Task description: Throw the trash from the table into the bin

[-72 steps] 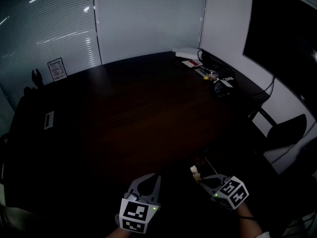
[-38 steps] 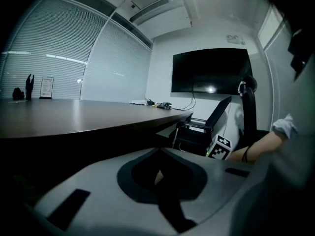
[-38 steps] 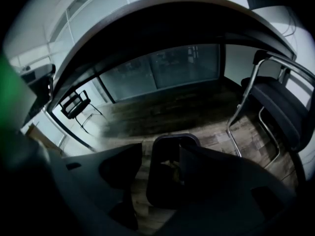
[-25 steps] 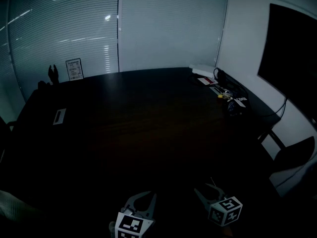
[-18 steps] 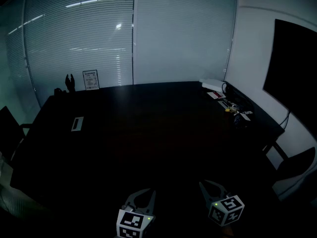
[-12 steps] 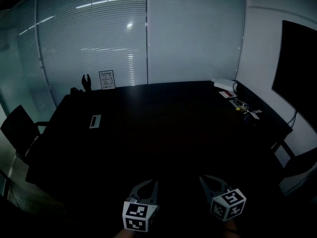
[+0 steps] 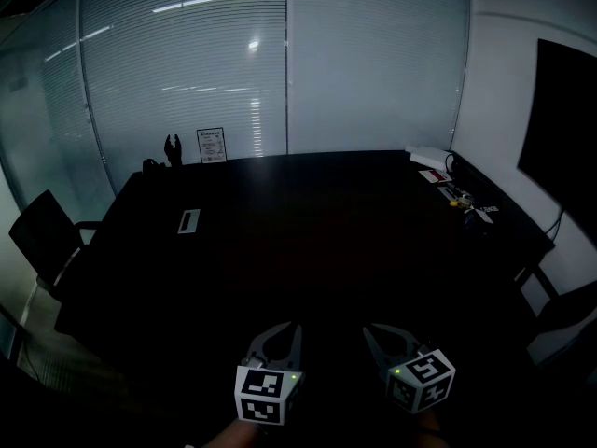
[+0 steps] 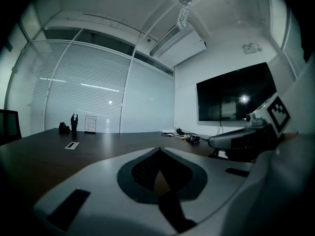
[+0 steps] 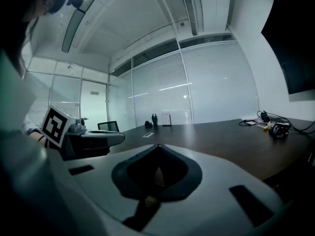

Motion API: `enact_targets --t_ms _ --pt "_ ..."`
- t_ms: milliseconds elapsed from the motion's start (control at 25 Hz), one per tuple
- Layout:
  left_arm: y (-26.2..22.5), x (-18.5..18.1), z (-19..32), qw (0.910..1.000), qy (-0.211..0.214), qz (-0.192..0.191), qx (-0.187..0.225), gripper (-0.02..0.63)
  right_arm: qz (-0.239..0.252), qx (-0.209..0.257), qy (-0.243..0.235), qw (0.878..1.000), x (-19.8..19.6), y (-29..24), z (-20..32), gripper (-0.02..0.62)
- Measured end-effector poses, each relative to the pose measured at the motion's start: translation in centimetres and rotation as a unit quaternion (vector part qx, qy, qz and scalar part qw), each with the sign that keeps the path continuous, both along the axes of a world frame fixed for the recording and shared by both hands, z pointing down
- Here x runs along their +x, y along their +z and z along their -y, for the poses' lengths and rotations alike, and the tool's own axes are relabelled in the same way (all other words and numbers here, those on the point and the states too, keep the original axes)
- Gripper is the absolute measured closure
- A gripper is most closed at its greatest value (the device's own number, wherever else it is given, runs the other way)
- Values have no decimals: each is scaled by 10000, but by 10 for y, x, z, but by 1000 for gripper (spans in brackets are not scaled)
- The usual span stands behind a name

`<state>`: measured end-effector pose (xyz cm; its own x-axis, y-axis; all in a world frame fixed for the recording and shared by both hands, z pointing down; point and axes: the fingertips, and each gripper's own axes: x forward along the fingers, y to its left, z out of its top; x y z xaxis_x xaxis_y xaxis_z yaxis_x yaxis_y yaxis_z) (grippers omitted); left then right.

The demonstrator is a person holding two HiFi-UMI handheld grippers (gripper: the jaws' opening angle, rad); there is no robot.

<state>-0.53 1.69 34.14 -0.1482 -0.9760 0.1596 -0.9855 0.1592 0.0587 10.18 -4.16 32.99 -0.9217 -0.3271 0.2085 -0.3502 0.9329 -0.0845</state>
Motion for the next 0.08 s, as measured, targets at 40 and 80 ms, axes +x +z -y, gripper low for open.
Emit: enact_targets --t_ms 40,80 --pt "-2 0 2 10000 5 12 8 607 2 5 0 10000 -1 -1 1 589" --pt "-3 0 4 10000 11 24 16 607 5 10 1 10000 -1 -1 3 589"
